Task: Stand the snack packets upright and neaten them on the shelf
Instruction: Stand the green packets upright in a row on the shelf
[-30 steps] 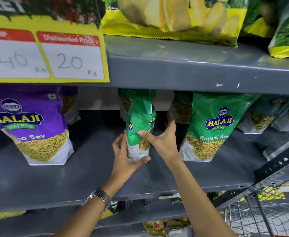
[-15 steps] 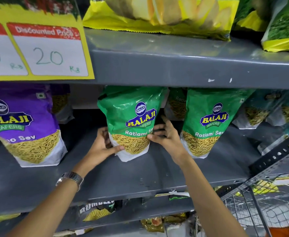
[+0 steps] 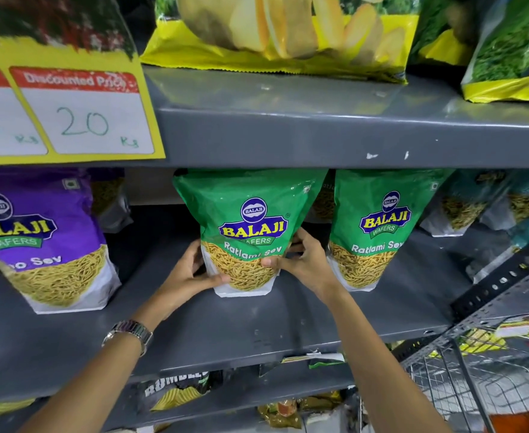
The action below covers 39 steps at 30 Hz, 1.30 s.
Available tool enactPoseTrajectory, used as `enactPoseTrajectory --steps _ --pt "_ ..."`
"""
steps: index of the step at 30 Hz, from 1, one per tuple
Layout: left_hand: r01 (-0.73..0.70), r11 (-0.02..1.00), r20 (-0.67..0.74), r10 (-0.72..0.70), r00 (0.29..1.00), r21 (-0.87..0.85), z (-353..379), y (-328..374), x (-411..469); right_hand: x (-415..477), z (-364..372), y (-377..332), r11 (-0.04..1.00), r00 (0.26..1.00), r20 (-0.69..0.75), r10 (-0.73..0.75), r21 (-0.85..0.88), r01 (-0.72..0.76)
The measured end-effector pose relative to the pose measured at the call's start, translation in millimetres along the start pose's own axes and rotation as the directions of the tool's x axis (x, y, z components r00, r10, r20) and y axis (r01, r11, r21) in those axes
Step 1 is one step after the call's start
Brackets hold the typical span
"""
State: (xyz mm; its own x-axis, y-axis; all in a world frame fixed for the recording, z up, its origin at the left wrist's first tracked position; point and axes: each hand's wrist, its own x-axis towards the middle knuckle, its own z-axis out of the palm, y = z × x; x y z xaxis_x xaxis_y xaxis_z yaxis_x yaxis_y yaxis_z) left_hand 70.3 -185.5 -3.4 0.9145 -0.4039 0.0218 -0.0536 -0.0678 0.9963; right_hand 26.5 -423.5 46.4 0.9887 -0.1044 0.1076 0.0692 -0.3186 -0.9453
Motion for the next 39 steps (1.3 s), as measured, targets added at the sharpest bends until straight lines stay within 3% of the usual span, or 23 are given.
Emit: enactPoseTrajectory --steps 5,7,10,14,22,33,35,37,39 --pt "-0.069 0.996 -0.067 0.065 0.996 -0.055 9 3 -3 -4 -2 0 0.995 0.999 0.050 0.019 0.094 -0.023" --pt "-0.130 0.988 -0.183 0.114 0.977 -0.081 10 8 -4 -5 -4 -2 0.992 0.998 0.064 0.023 0.119 -0.030" --pt "-0.269 0.949 -0.437 0.174 0.883 -0.165 13 21 5 -7 -5 -3 0.990 0.998 0.060 0.010 0.142 -0.019" --pt "-0.338 0.922 -0.562 0.181 0.807 -0.188 21 35 15 -7 -3 -2 0.989 0.999 0.047 -0.012 0.147 0.005" --pt "-0.412 0.909 -0.591 0.294 0.751 -0.071 28 40 18 -5 -3 1 0.991 0.999 0.026 -0.036 0.128 0.032" --pt "-0.374 0.925 -0.541 0.282 0.793 -0.067 12 41 9 -5 0 0 0.990 1.000 0.012 -0.026 0.139 0.025" --pt "-0.403 0.913 -0.642 0.271 0.718 -0.065 20 38 -3 -13 -1 0 0.988 0.999 -0.032 -0.008 0.154 0.013" --pt "-0.404 0.914 -0.751 0.249 0.612 -0.026 40 31 -28 -30 -5 5 0.987 0.984 -0.176 0.009 0.161 0.020" --pt "-0.374 0.927 -0.721 0.258 0.643 -0.003 74 18 -55 -54 -16 14 0.975 0.918 -0.396 -0.001 0.203 0.088"
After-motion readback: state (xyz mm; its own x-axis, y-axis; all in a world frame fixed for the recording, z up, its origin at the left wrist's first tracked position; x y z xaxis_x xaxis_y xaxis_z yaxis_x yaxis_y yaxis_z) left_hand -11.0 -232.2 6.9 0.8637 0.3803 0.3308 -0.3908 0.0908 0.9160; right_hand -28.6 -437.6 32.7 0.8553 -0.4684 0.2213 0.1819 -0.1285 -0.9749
